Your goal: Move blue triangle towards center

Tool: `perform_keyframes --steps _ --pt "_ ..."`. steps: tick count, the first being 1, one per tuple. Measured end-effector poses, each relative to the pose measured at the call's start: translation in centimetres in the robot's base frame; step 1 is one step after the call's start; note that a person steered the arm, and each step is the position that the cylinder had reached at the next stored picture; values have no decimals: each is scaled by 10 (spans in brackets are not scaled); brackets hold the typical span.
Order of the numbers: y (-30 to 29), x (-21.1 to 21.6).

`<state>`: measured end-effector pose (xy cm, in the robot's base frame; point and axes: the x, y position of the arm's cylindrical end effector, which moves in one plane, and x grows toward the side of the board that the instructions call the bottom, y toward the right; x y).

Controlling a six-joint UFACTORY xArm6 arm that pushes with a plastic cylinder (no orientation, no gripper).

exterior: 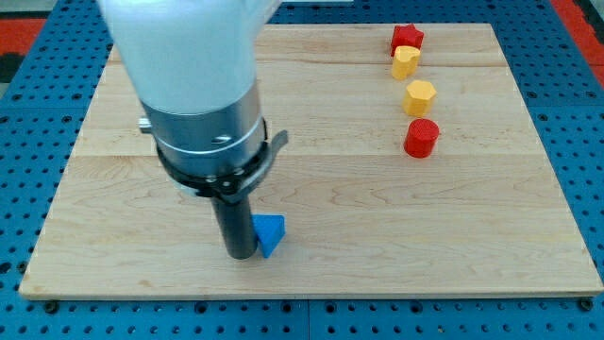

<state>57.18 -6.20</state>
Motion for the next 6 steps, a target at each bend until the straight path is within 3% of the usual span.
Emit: perform_keyframes --steps 2,6 --pt "30 -6" --pt "104 -58"
